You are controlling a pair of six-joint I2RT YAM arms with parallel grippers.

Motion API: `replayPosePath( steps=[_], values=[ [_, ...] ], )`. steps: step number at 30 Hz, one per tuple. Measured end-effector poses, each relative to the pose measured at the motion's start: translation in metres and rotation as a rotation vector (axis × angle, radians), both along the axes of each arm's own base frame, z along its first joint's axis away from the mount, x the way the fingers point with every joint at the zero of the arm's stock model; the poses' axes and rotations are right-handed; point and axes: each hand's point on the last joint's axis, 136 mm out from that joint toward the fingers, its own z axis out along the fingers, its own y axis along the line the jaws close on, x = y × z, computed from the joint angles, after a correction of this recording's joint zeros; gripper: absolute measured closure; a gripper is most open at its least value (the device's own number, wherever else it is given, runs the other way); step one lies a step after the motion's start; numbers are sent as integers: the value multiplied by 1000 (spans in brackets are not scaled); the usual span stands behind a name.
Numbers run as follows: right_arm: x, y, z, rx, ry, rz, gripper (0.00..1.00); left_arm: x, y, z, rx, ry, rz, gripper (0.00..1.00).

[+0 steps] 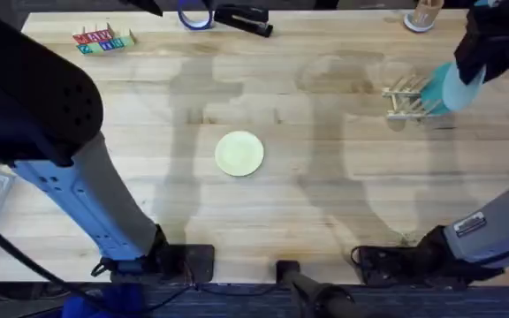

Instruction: Pick up the plates from the table one by one and place each into a slot on the dish rack.

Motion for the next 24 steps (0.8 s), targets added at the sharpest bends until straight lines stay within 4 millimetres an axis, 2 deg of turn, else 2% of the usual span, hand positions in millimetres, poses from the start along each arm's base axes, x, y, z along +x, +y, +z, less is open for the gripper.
replayPosePath(
  steps=[10,16,20,21,24],
  values=[
    [16,-3,-1,-7,-56,37,967,0,0,0,2,0,1,7],
    [18,-4,-2,-8,-63,46,967,-1,0,0,2,2,1,7],
    [16,-3,-12,-5,-45,47,967,-1,0,0,2,3,1,7],
    [18,-4,-23,-4,-40,46,967,-1,0,0,2,3,1,8],
    [18,-4,-32,-3,-36,46,967,-1,0,0,2,3,1,7]
  ],
)
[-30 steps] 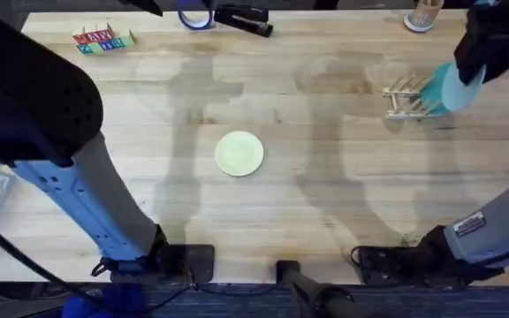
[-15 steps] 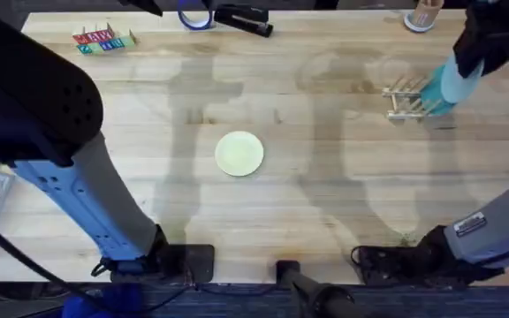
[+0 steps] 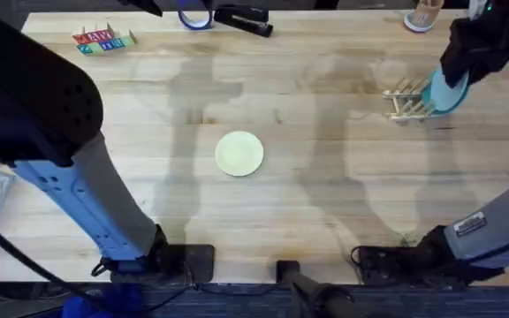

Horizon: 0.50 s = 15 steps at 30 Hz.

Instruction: Pick up the plates from the table one by one and place each into a slot on the dish rack.

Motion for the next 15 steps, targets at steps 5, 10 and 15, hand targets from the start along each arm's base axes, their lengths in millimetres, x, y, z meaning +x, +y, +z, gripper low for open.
replayPosePath(
  steps=[5,10,15],
  values=[
    [-3,1,-11,3,18,0,968,0,0,0,0,0,0,8],
    [-4,1,-16,4,23,0,967,0,0,0,0,0,0,7],
    [-4,0,-16,3,22,1,808,0,0,0,0,0,0,7]
  ],
)
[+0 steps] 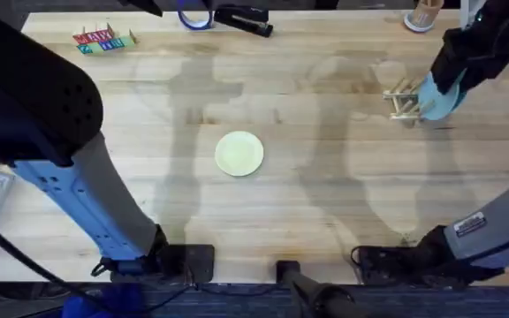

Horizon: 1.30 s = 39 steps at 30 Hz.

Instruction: Pick up the plates from the table one by one and place each into a slot on the dish rack.

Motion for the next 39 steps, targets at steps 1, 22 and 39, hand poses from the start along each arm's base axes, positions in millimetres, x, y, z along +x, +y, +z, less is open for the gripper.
replayPosePath(
  steps=[1,22,39],
  values=[
    [0,0,0,0,0,0,775,0,0,0,0,0,0,7],
    [-10,1,47,-27,-127,3,705,0,0,0,0,0,0,7],
    [-48,51,153,-36,-462,138,7,-3,-4,1,-34,13,-7,7]
  ],
)
